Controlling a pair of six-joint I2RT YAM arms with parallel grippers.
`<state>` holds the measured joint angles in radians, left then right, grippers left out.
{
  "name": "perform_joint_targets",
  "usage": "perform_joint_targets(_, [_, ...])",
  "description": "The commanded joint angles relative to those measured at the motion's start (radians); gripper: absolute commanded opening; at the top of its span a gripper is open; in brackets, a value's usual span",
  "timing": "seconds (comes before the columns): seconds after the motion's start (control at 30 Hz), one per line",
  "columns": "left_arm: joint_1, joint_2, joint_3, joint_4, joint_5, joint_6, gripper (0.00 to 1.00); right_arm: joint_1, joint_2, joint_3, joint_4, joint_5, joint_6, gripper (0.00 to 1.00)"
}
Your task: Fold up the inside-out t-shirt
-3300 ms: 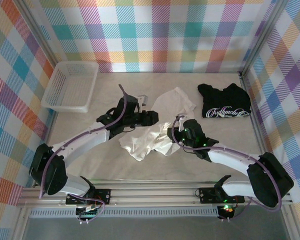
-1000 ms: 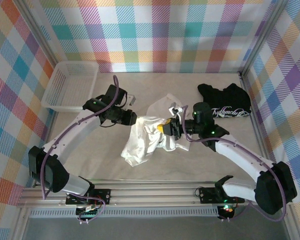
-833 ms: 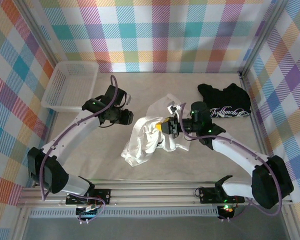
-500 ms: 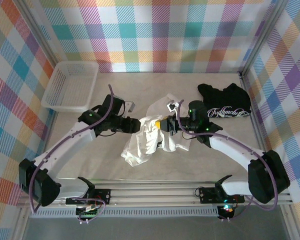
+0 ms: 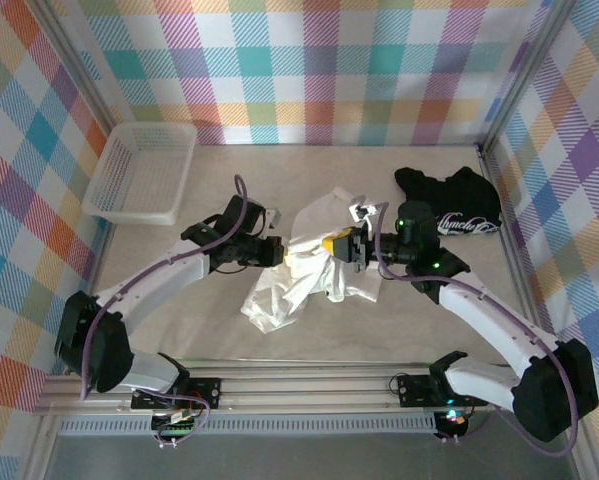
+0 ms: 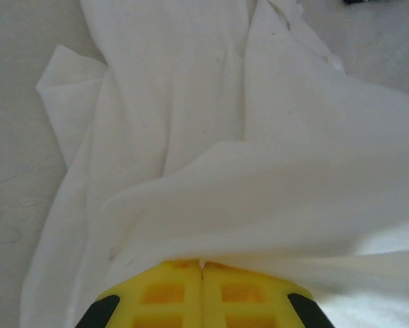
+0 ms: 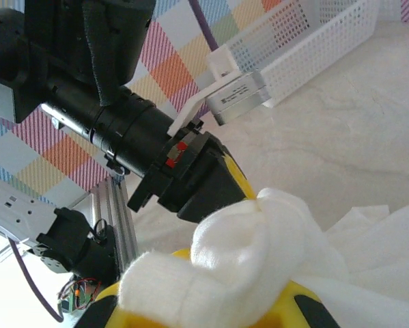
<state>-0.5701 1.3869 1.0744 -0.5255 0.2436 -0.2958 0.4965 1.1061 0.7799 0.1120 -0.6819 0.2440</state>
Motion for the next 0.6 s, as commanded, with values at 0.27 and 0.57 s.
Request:
perform_joint_targets(0.27, [-0.030, -0.216, -0.064, 0.097, -0.047, 0.079, 0.46, -0.004, 0.081, 0.014, 0.145, -0.138, 0.076, 0.00])
perform_joint_targets(0.57, [-0.112, -0.169, 0.007, 0.130, 0.020, 0.175, 0.56, -0.004, 0.103, 0.025, 0.153, -0.152, 0.095, 0.00])
